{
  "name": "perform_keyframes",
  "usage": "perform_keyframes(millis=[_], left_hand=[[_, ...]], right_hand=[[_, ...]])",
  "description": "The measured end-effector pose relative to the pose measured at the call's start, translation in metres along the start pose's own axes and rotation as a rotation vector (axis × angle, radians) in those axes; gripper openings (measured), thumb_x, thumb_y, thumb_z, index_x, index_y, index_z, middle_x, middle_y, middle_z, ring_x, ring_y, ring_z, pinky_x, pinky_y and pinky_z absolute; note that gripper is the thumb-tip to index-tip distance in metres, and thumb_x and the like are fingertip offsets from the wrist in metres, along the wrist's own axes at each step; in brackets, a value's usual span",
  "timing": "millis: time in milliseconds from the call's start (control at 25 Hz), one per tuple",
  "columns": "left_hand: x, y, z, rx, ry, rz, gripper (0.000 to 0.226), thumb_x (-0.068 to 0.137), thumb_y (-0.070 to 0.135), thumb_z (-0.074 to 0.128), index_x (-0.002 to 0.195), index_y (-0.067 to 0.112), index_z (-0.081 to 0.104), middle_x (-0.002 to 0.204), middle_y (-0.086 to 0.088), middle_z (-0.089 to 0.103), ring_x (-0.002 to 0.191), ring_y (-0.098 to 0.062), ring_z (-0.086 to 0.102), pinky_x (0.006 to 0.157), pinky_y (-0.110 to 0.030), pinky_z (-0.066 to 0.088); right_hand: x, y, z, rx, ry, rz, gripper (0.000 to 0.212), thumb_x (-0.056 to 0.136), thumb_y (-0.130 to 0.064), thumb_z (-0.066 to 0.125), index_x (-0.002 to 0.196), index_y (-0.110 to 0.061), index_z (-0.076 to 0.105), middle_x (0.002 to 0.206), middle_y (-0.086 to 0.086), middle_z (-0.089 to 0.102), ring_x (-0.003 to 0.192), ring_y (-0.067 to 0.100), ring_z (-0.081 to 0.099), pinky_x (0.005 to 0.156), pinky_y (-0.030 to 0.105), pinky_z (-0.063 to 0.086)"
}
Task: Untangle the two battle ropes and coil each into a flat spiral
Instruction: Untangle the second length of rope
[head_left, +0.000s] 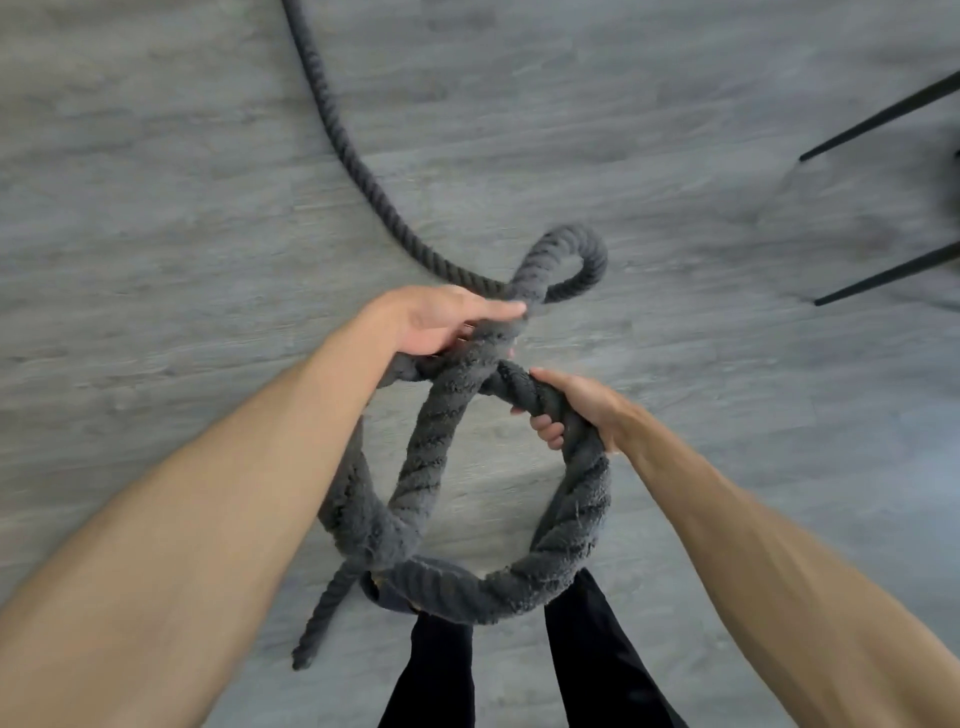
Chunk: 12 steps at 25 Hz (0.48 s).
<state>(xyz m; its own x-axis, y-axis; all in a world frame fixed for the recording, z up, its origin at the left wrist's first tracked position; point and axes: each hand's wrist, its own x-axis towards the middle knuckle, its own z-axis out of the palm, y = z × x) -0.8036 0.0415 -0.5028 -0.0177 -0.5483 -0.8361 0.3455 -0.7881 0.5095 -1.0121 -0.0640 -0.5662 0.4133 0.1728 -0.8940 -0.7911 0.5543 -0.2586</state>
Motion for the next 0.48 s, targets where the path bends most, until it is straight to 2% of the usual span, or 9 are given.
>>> perform_keyframes(millis=[40,80,160,200,320,400,440,480], left_hand=[[0.007,0.005,0.011,0.041,-0.011,-0.016,0.054,0.088,0.033,0.072,0.123,-0.007,0.061,0.115,-0.023,0.069,0.106,-0.033,0.068,0.098,-0.045,0.052],[0.015,0.007,0.025,0.086,0.045,-0.044,0.052,0.089,0.027,0.072,0.123,-0.011,0.059,0.107,-0.026,0.070,0.097,-0.034,0.071,0.092,-0.047,0.055],[0.030,0.007,0.048,0.096,0.216,-0.054,0.053,0.093,0.026,0.068,0.126,-0.012,0.051,0.095,-0.023,0.069,0.071,-0.028,0.072,0.067,-0.041,0.061],[0.036,0.004,0.057,0.056,0.295,-0.043,0.053,0.095,0.027,0.065,0.129,-0.010,0.047,0.094,-0.020,0.067,0.063,-0.025,0.070,0.059,-0.038,0.059],[0.047,0.005,0.067,-0.269,0.519,-0.008,0.041,0.101,0.027,0.055,0.126,-0.004,0.047,0.085,-0.017,0.062,0.057,-0.024,0.063,0.058,-0.035,0.055],[0.053,0.012,0.062,-0.545,0.626,0.012,0.033,0.103,0.026,0.048,0.125,0.001,0.048,0.079,-0.016,0.059,0.050,-0.022,0.061,0.058,-0.036,0.055],[0.054,0.019,0.062,-0.657,0.656,0.018,0.033,0.104,0.023,0.043,0.129,0.003,0.048,0.078,-0.015,0.059,0.046,-0.022,0.060,0.054,-0.034,0.055],[0.054,0.027,0.060,-0.721,0.694,0.015,0.033,0.104,0.018,0.039,0.133,0.005,0.048,0.079,-0.016,0.059,0.045,-0.022,0.060,0.051,-0.033,0.055]], right_hand=[[-0.002,0.003,-0.004,0.005,-0.021,0.022,0.057,0.103,-0.052,0.043,0.112,0.001,0.059,0.063,0.003,0.043,0.047,0.013,0.038,0.042,0.024,0.038],[-0.002,0.007,-0.009,0.004,-0.025,0.036,0.057,0.102,-0.053,0.044,0.113,0.000,0.059,0.063,0.003,0.045,0.048,0.014,0.039,0.043,0.024,0.039],[-0.007,0.015,-0.015,-0.078,0.044,0.009,0.051,0.102,-0.052,0.046,0.113,-0.005,0.060,0.063,0.006,0.052,0.048,0.017,0.045,0.046,0.026,0.042],[-0.009,0.017,-0.016,-0.174,0.110,-0.064,0.042,0.103,-0.049,0.046,0.113,-0.010,0.059,0.064,0.008,0.057,0.047,0.019,0.050,0.047,0.027,0.044],[-0.008,0.009,-0.025,-0.518,0.272,-0.328,0.018,0.109,-0.029,0.041,0.116,-0.020,0.055,0.078,0.015,0.067,0.050,0.019,0.066,0.044,0.026,0.050],[-0.006,0.012,-0.042,-0.761,0.321,-0.345,0.021,0.108,-0.024,0.043,0.119,-0.019,0.059,0.099,0.016,0.070,0.076,0.024,0.072,0.062,0.028,0.053],[-0.008,0.019,-0.057,-0.861,0.352,-0.328,0.021,0.106,-0.024,0.047,0.121,-0.018,0.061,0.111,0.015,0.070,0.088,0.023,0.070,0.071,0.028,0.051],[-0.012,0.030,-0.069,-0.823,0.387,-0.255,0.023,0.104,-0.027,0.052,0.122,-0.016,0.061,0.120,0.014,0.068,0.091,0.020,0.067,0.074,0.028,0.050]])
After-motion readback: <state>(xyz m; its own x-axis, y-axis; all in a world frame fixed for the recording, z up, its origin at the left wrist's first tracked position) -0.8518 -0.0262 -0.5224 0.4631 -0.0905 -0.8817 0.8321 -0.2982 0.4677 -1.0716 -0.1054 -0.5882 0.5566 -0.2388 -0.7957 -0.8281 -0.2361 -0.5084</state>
